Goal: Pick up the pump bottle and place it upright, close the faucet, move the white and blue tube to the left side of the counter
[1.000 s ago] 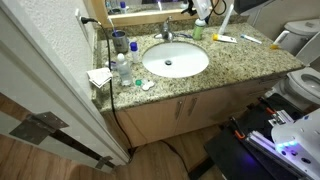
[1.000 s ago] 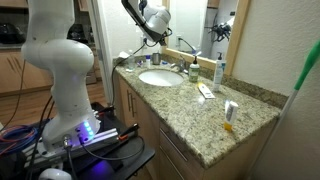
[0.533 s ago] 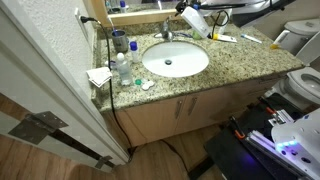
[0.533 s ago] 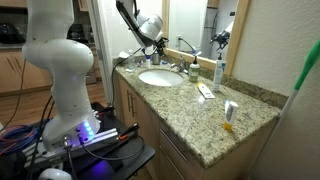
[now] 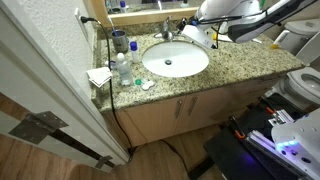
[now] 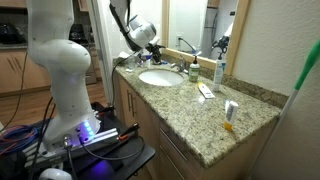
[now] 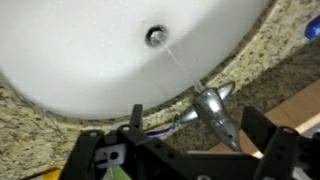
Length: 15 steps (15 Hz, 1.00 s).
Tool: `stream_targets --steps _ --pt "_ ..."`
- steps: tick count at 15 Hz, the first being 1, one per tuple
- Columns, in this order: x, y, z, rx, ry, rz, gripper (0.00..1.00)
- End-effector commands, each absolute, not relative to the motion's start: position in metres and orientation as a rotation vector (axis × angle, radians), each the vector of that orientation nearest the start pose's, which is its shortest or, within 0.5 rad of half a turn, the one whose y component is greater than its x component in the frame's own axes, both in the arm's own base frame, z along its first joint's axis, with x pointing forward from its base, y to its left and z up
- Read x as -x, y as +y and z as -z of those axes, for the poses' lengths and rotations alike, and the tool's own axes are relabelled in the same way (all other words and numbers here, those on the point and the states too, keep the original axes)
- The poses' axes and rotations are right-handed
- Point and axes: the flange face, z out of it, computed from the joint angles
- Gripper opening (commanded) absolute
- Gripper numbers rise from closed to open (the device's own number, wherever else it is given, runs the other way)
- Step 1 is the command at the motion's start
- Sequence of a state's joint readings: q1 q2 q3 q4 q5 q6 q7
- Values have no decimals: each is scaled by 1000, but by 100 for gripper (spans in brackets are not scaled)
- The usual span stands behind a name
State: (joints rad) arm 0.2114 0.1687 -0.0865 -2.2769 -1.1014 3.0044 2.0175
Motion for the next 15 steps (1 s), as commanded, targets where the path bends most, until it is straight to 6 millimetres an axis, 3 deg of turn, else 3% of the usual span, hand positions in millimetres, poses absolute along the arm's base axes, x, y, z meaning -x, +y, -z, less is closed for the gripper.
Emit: stream_targets --steps 1,3,4,6,8,10,11,13,15 --pt "-526 125 -340 2604 1178 829 100" --pt "-536 130 -373 2550 1178 818 100" --pt "-540 132 -346 2558 1186 815 100" --pt "-540 134 -359 2545 1176 830 100" --pt "-540 133 -352 2552 1183 819 100" --pt "-538 130 -321 2694 1034 746 100" --pt "-539 126 -318 2734 1000 739 100" --pt "-540 126 -321 2840 899 697 100" --pt "-547 127 -346 2952 793 680 100"
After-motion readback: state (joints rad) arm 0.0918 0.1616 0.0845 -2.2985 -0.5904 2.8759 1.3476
